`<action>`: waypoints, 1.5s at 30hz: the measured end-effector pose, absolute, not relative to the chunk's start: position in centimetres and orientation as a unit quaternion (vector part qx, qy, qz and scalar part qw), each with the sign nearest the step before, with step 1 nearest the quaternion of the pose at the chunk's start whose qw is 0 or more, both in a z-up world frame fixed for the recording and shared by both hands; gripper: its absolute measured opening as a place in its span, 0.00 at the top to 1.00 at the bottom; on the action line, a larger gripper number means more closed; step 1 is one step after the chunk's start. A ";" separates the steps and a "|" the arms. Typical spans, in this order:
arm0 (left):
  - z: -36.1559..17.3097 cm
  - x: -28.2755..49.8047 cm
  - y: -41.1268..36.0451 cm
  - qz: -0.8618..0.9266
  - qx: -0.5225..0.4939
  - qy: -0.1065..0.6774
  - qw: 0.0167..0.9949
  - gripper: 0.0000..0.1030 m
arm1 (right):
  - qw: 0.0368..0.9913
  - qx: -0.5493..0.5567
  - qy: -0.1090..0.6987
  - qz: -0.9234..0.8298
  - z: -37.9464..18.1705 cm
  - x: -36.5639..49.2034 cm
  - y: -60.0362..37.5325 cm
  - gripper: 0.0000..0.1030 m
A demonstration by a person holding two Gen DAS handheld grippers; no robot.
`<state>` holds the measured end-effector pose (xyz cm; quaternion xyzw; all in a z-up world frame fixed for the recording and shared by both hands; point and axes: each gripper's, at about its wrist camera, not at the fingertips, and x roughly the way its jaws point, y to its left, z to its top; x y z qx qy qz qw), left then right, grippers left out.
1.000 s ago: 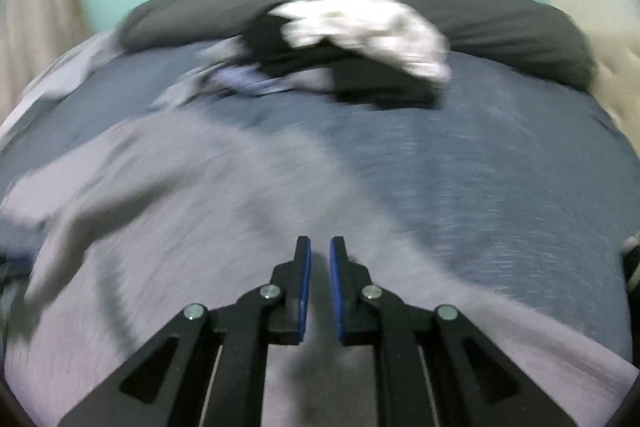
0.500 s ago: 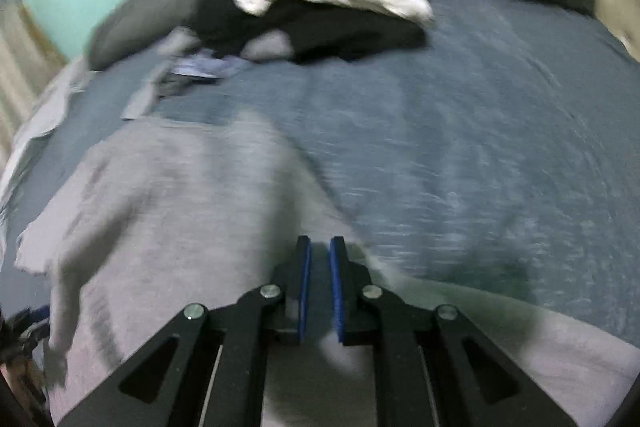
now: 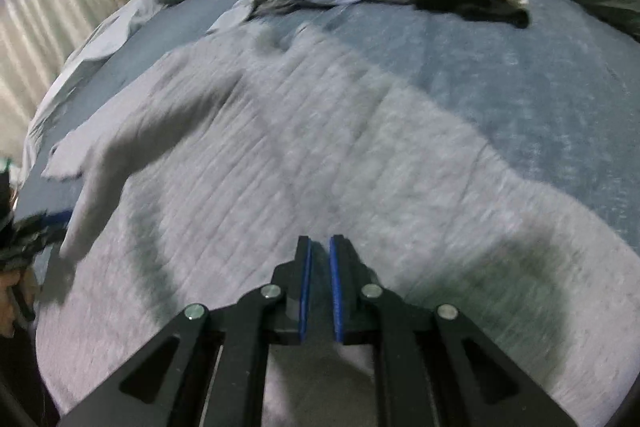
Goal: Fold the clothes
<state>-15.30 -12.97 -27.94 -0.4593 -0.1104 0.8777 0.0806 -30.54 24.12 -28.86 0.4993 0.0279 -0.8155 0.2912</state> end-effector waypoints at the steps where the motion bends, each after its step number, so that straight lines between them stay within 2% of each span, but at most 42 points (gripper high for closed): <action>1: -28.0 -15.3 -13.0 0.877 -0.460 -0.111 0.081 0.47 | 0.295 0.494 0.030 -0.817 -28.3 -30.5 24.2 0.92; 5: -27.8 -15.3 -13.0 0.879 -0.457 -0.111 0.080 0.48 | 0.255 0.436 -0.037 -0.862 -24.9 -31.8 27.4 0.91; 7: -27.7 -15.3 -13.1 0.879 -0.457 -0.112 0.080 0.48 | 0.208 0.422 -0.062 -0.880 -23.8 -33.1 29.3 0.83; 8: -27.8 -15.3 -13.1 0.879 -0.457 -0.112 0.080 0.48 | 0.189 0.421 -0.064 -0.885 -23.4 -33.7 29.8 0.63; 9: -27.8 -15.2 -13.1 0.879 -0.457 -0.112 0.080 0.48 | 0.176 0.421 -0.065 -0.887 -23.3 -34.4 30.2 0.50; 11: -27.8 -15.3 -13.1 0.878 -0.458 -0.112 0.080 0.48 | 0.158 0.426 -0.063 -0.889 -23.2 -35.4 30.7 0.47; 15: -27.9 -15.3 -13.1 0.878 -0.459 -0.112 0.080 0.47 | 0.169 0.456 -0.034 -0.873 -24.6 -36.2 29.1 0.47; 16: -27.9 -15.3 -13.1 0.878 -0.459 -0.112 0.080 0.48 | 0.172 0.464 -0.027 -0.869 -25.0 -36.4 28.7 0.47; 17: -27.9 -15.3 -13.1 0.877 -0.459 -0.112 0.080 0.48 | 0.175 0.471 -0.020 -0.864 -25.4 -36.5 28.3 0.53; 18: -28.0 -15.3 -13.2 0.877 -0.459 -0.113 0.080 0.47 | 0.178 0.479 -0.012 -0.860 -25.7 -36.7 27.9 0.66; 19: -28.0 -15.3 -13.3 0.877 -0.460 -0.114 0.080 0.48 | 0.180 0.486 -0.005 -0.855 -26.1 -36.9 27.5 0.71; 21: -28.0 -15.3 -13.5 0.877 -0.460 -0.115 0.080 0.47 | 0.186 0.500 0.009 -0.846 -26.8 -37.3 26.7 0.89; 24: -28.0 -15.4 -13.7 0.877 -0.460 -0.117 0.078 0.47 | 0.174 0.482 0.027 -0.858 -26.1 -36.6 27.2 0.92; 31: -28.0 -15.3 -13.6 0.878 -0.459 -0.112 0.078 0.48 | 0.076 0.395 0.092 -0.911 -20.8 -38.1 27.9 0.93; 37: -28.6 -15.6 -13.6 0.875 -0.465 -0.113 0.078 0.47 | 0.037 0.322 0.134 -0.936 -17.0 -40.4 27.5 0.95; 40: -28.8 -15.7 -13.6 0.874 -0.466 -0.112 0.079 0.47 | 0.036 0.317 0.135 -0.938 -17.2 -41.8 27.3 0.95; 45: -29.0 -15.7 -13.7 0.873 -0.468 -0.113 0.079 0.47 | 0.021 0.404 0.139 -0.904 -21.8 -45.0 27.8 0.94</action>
